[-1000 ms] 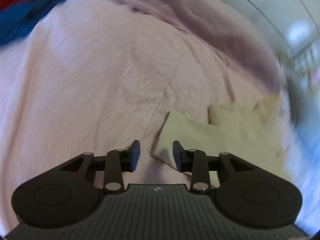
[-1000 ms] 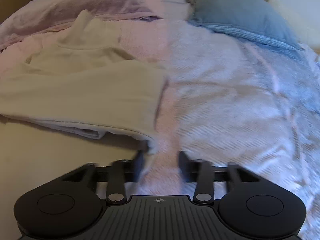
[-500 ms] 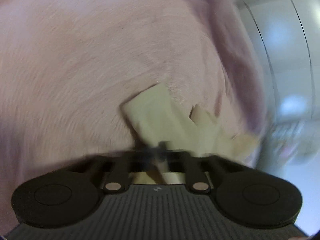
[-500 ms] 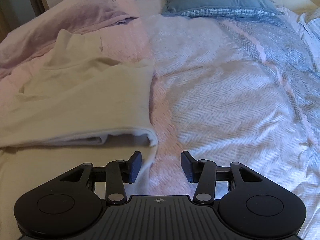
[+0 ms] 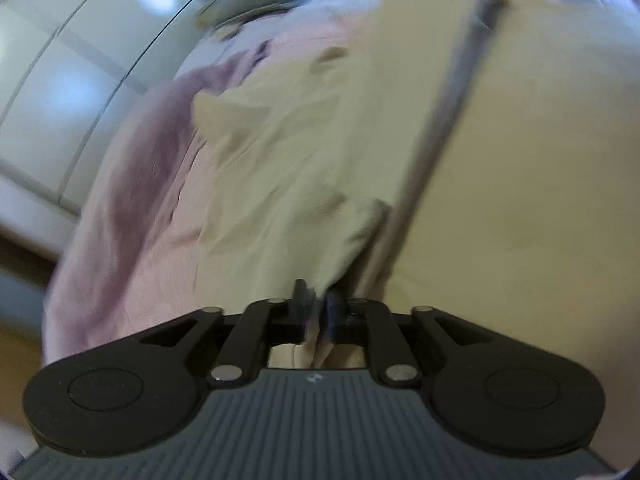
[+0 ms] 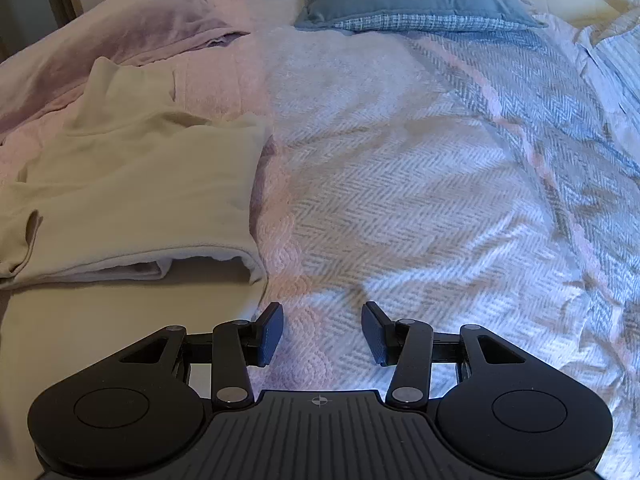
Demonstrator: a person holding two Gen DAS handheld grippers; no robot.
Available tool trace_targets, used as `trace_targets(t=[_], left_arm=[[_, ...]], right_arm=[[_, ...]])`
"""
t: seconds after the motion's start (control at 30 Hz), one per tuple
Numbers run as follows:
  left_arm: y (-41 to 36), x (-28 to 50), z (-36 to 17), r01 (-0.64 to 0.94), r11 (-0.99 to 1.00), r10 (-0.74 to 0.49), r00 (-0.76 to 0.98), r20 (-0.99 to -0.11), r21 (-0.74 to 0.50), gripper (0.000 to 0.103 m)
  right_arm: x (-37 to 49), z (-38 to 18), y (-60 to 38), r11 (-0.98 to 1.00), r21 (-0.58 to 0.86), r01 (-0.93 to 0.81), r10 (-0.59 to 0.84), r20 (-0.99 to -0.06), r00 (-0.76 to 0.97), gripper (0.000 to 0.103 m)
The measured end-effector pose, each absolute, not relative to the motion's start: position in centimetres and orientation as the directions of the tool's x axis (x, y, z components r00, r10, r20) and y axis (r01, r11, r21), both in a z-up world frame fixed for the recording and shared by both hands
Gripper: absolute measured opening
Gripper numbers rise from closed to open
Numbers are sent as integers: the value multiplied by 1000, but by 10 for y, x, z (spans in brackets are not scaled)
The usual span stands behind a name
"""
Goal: Fold clothes
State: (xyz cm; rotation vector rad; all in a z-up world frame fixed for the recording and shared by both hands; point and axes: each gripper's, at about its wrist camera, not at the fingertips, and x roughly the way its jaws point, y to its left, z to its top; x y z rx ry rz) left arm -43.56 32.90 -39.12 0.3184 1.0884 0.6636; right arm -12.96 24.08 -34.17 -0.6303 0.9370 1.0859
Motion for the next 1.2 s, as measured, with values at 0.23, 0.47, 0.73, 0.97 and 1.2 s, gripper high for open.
trace_targets(t=[0.23, 0.47, 0.73, 0.97, 1.2], left_arm=[[360, -462, -337, -636, 769, 463, 497, -734, 54, 16], [395, -453, -384, -772, 633, 415, 402, -816, -58, 13], [450, -480, -351, -843, 463, 390, 472, -790, -275, 17], [562, -440, -345, -758, 471, 288, 616, -733, -452, 40], [639, -375, -380, -684, 479, 141, 678, -721, -549, 50]], right_arm=[[-131, -330, 248, 347, 47, -937, 534, -831, 156, 47], [-139, -342, 276, 225, 145, -963, 655, -755, 40, 47], [-90, -345, 312, 280, 229, -932, 552, -833, -39, 47], [-43, -359, 422, 141, 470, -871, 571, -758, -316, 47], [-56, -396, 536, 39, 657, -753, 498, -666, -556, 47]])
